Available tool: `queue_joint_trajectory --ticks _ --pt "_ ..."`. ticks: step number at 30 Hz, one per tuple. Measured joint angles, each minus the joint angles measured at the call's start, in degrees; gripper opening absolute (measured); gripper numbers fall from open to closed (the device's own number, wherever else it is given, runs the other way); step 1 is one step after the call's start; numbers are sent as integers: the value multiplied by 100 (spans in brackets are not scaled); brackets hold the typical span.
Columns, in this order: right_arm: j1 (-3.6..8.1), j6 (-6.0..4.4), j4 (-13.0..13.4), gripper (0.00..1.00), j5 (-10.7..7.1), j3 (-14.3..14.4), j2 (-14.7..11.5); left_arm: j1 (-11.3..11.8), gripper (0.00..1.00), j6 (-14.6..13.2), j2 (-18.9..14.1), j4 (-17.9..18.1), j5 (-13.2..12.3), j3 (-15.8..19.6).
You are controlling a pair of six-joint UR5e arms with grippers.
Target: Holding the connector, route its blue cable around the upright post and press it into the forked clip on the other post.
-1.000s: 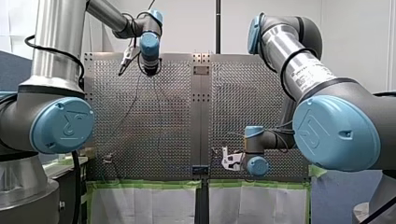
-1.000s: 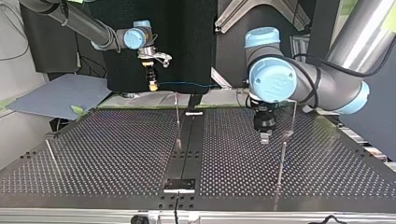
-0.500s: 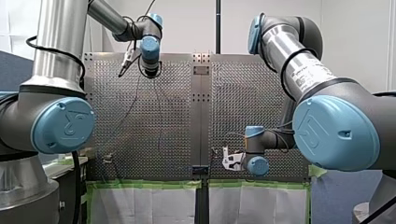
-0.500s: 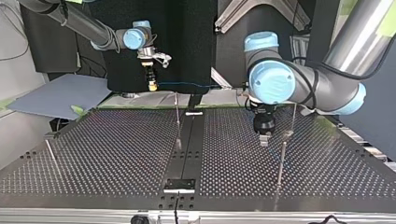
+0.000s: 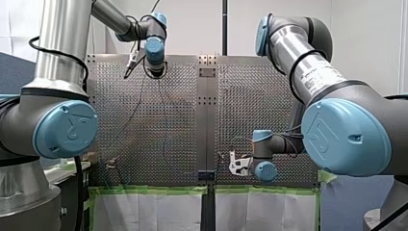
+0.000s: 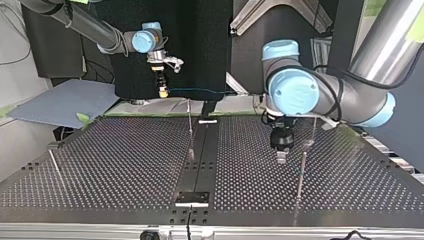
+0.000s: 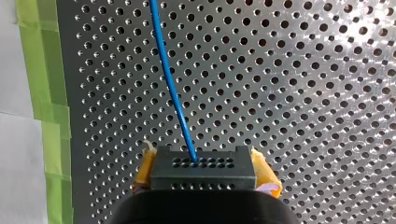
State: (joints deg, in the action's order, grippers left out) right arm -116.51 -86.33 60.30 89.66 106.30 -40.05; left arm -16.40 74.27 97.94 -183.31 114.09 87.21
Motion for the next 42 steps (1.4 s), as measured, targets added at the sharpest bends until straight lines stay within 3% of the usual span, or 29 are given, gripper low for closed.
queue_joint_trajectory --ticks 10,25,31,42 --pt "0 3 -2 0 0 0 0 -53 100 60 281 -1 113 -468" --pt "1 -16 28 0 -2 -3 0 -329 100 79 917 -159 299 -1184" --pt "1 -18 52 0 -9 0 0 -338 100 142 981 -209 407 -1473" --pt "1 -18 61 0 -17 1 0 -374 100 157 1128 -325 533 -1592"
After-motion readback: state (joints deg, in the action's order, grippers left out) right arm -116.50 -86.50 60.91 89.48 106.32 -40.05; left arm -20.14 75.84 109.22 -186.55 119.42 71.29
